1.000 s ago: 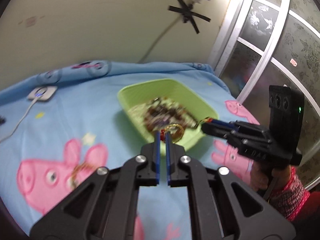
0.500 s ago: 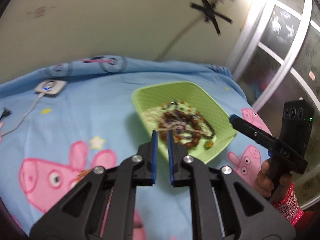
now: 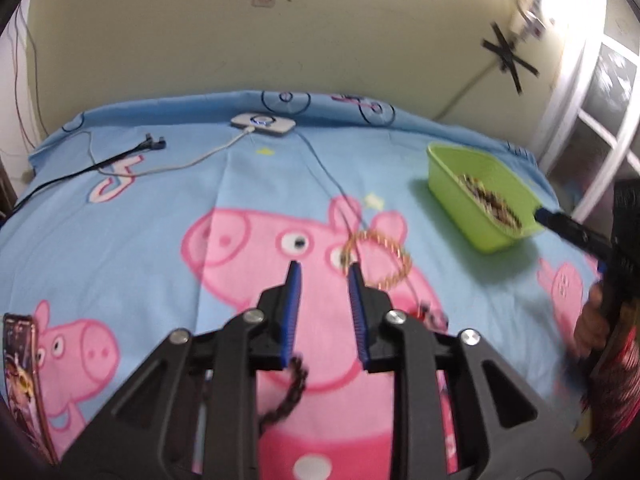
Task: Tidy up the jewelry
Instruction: 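Move both tools back toward the red and orange charms on the sheet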
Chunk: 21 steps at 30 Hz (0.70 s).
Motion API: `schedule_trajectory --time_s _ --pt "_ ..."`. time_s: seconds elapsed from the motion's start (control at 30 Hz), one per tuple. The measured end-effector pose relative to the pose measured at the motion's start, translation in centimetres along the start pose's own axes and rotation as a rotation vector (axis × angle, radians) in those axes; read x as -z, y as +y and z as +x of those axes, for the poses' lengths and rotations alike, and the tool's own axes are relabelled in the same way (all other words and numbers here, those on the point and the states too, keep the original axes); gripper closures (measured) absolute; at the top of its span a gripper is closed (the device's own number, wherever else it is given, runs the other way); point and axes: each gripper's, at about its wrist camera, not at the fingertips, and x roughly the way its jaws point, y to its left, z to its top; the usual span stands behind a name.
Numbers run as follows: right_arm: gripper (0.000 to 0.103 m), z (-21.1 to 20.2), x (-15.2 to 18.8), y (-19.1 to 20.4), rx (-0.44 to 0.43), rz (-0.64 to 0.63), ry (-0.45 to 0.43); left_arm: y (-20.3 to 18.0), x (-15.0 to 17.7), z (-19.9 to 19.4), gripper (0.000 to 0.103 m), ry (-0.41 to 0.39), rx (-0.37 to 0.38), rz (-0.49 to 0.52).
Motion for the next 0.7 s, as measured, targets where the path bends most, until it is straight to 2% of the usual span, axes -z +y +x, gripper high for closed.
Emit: schedule_trajectory --time_s 0.2,0.4,0.7 --pt "0.073 3.9 2.0 3.7 -0.012 -0.115 0.157 -2.5 3.1 -0.6 0.081 0.028 0.101 0.094" --pt "0.074 6.9 3.6 6.1 0.007 -0.208 0.277 -3.9 4.2 0.8 0.081 0.074 0.169 0.107" --pt "0.076 10.2 4.1 8.0 0.057 -0.301 0.361 -4.5 4.7 2.4 0.081 0.106 0.148 0.114"
